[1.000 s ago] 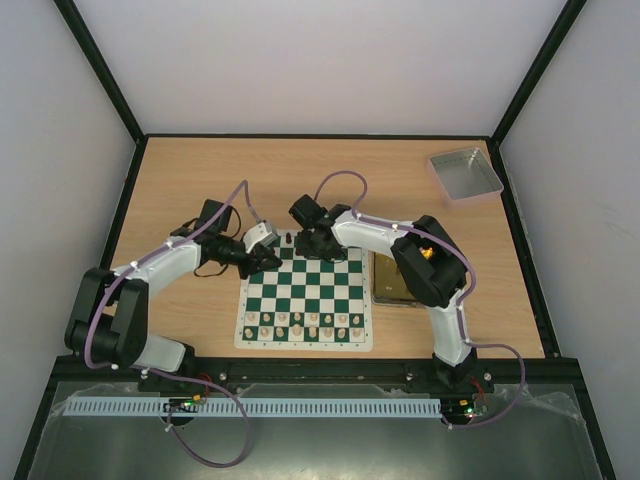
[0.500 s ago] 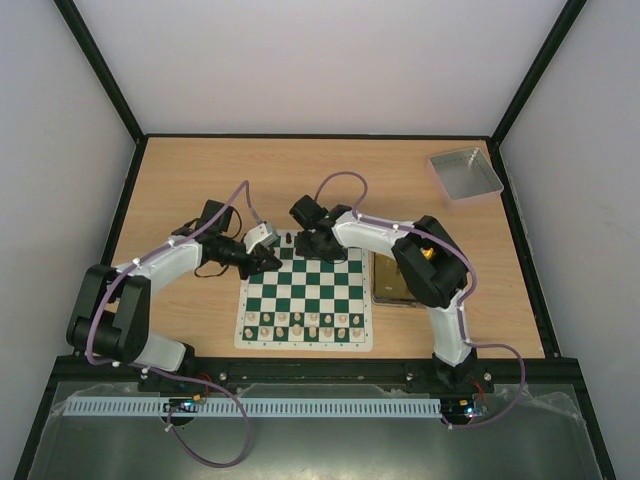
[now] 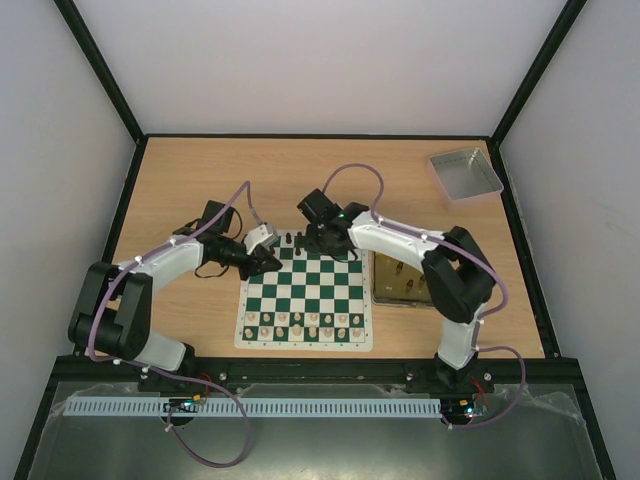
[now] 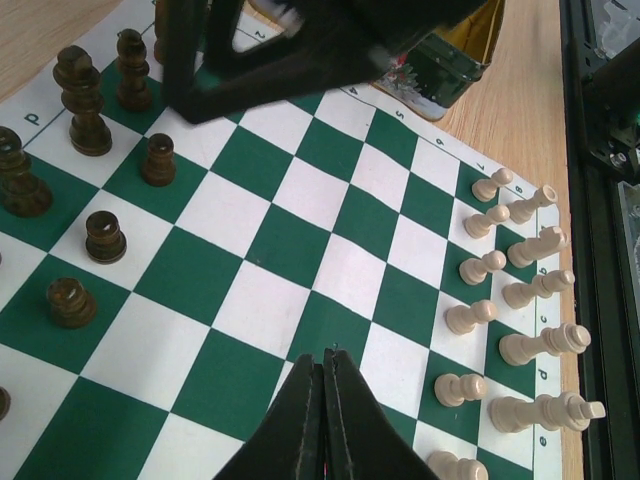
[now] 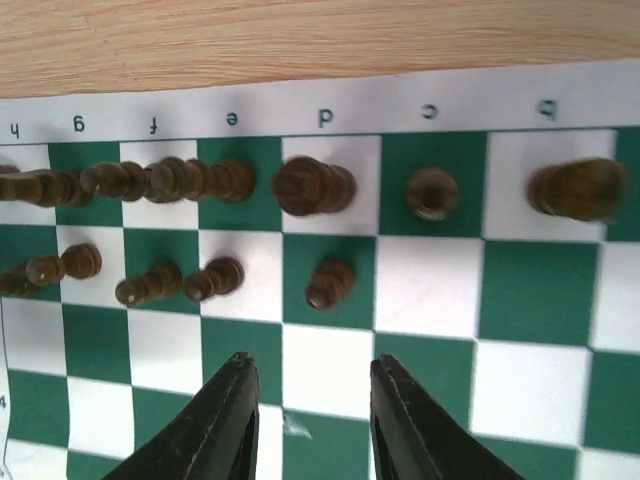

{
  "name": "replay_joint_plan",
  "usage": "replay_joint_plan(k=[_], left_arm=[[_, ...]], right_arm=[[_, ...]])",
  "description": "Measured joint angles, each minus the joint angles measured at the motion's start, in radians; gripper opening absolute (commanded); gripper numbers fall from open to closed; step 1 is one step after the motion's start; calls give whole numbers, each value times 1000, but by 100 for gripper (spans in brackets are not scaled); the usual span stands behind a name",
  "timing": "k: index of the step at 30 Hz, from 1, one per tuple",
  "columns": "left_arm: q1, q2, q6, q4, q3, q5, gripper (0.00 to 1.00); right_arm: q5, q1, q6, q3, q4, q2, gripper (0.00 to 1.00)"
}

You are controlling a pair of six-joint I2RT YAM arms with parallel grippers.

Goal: Set up the chess pieces on the board
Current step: Place the chess piece on the chessboard, then pick up the chess piece from the storage box.

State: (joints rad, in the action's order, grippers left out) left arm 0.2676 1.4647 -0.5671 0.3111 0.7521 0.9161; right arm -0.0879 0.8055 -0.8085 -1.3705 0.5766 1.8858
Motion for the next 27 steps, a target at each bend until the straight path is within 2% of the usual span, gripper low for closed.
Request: replay_joint_plan(k=[8,13,17,27], left_arm=[[0,11,-11,13,0,3,3],[0,18,-14,14,0,4,3],[0,19,-17,15,0,4,3],[0,19,-25,17,0,6,3]], right_arm=[[103,-16,-16,138,84,-257,30],[143,-135,-19,257,125,-406,30],[146,-256,-11,342,137,-438,29],[92,-378,23,466,108,-438,29]])
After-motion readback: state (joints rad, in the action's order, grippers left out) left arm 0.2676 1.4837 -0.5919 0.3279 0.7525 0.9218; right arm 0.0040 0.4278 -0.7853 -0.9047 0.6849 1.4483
